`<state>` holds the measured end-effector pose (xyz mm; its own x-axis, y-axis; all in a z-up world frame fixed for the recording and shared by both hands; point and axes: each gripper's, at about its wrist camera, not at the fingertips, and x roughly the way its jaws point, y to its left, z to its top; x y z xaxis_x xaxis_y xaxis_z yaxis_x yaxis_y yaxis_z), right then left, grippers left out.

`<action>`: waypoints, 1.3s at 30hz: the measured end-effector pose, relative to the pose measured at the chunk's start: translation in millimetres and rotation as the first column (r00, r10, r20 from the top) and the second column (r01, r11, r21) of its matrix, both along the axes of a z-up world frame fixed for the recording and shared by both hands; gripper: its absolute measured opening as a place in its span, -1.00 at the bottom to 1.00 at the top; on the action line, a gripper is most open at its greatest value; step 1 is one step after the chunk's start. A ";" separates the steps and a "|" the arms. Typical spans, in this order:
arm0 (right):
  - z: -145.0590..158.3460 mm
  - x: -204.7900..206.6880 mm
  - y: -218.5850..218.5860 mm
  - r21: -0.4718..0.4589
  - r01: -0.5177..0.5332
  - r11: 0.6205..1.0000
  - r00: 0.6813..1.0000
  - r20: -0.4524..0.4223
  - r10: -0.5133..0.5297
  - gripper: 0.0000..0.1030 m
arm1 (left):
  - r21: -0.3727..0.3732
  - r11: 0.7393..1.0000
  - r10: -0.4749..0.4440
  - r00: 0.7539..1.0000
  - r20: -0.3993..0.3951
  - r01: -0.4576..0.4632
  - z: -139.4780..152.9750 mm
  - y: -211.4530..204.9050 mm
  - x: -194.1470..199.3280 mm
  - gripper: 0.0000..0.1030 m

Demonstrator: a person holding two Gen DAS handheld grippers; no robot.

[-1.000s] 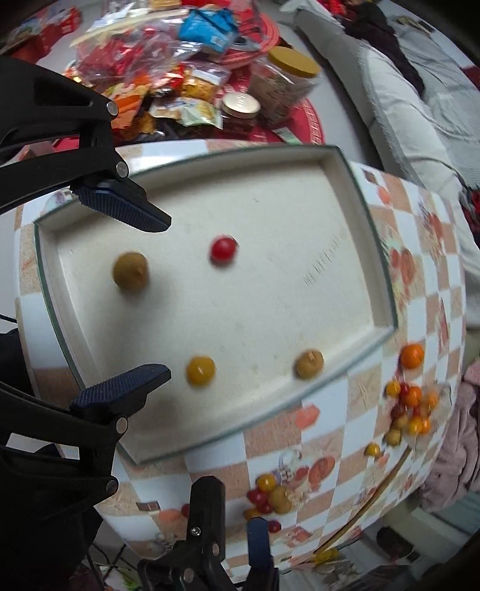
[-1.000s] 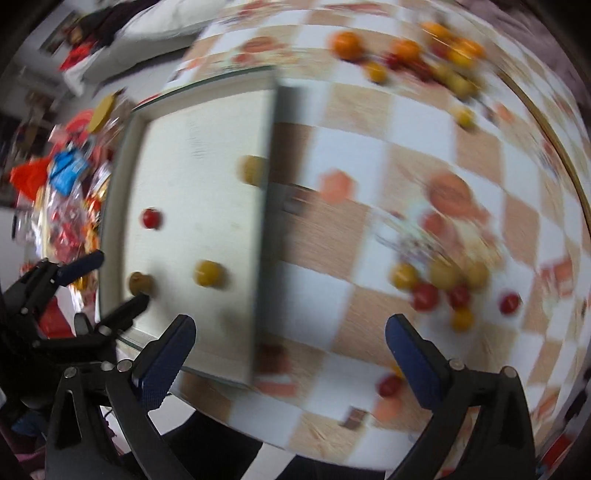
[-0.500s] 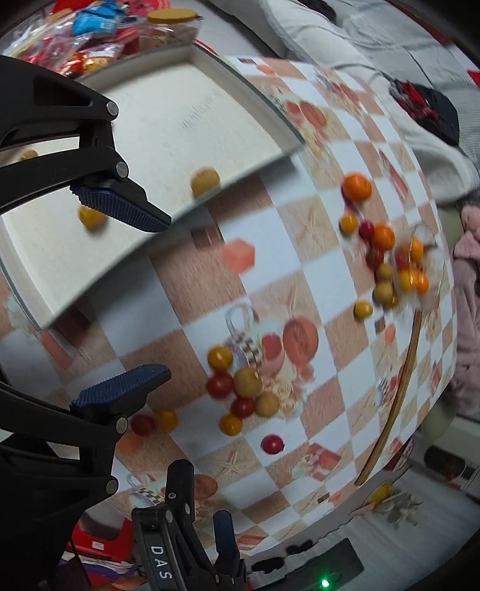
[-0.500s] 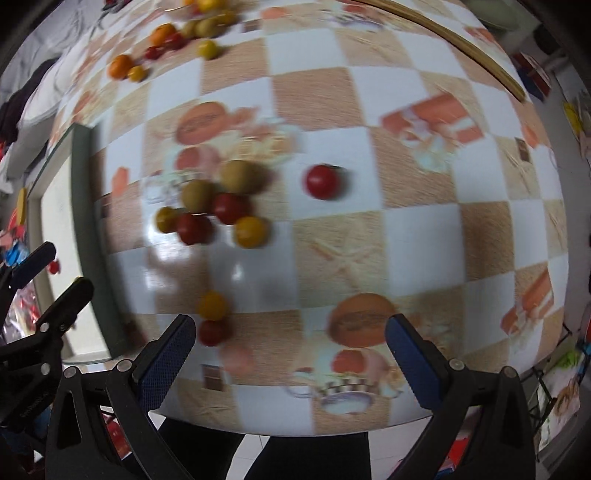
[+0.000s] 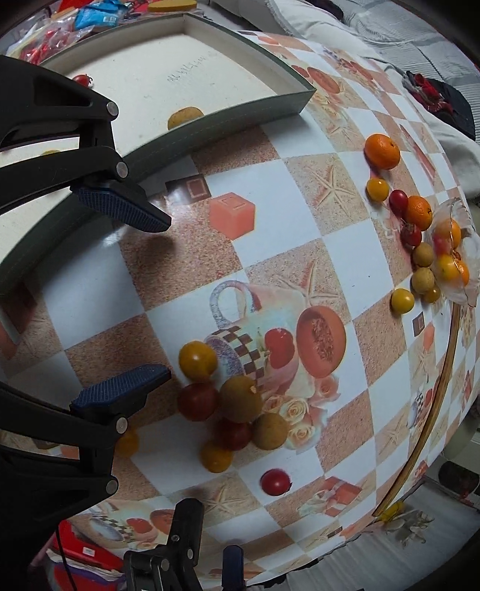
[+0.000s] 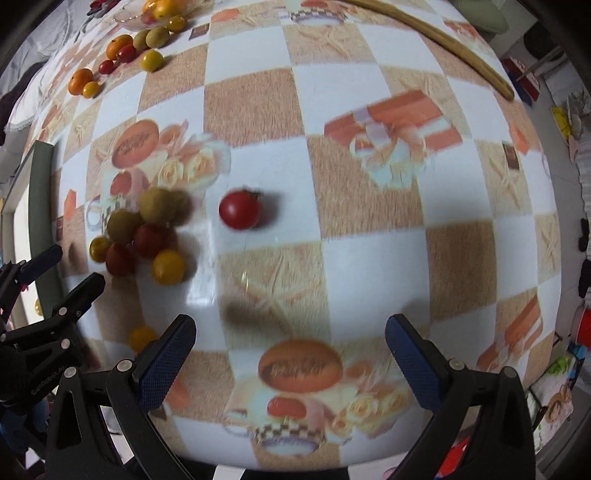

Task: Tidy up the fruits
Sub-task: 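Move both open grippers back to the loose fruits, then grasp a red cherry tomato with the right gripper while the left grasps a yellow tomato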

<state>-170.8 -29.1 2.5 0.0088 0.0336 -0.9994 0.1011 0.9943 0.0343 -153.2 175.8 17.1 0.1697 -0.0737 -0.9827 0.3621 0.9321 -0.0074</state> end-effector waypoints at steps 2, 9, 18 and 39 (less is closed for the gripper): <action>-0.1 10.6 3.7 -0.012 -0.017 1.000 0.999 0.028 0.017 0.99 | -0.001 1.000 0.001 1.000 0.001 -0.001 -1.6 -3.5 3.6 0.46; 2.5 53.6 16.5 -0.033 -0.062 0.998 0.995 0.080 0.065 0.47 | -0.006 1.000 -0.017 1.000 0.007 0.017 -3.6 -20.1 6.4 0.45; 0.2 71.9 19.4 -0.016 -0.090 0.996 0.991 0.101 0.091 -0.53 | -0.052 0.998 -0.043 0.999 0.008 0.043 3.4 -47.1 9.4 -0.27; 42.5 35.4 -11.2 0.073 -0.060 0.996 0.988 0.144 0.049 -0.53 | -0.202 0.976 0.078 0.997 -0.010 -0.079 23.3 -15.0 16.1 -0.58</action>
<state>-135.4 -40.3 45.0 0.1466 0.1145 -0.9826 0.0353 0.9920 0.1208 -137.2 160.9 40.5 0.1805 -0.2574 -0.9493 0.2878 0.9367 -0.1993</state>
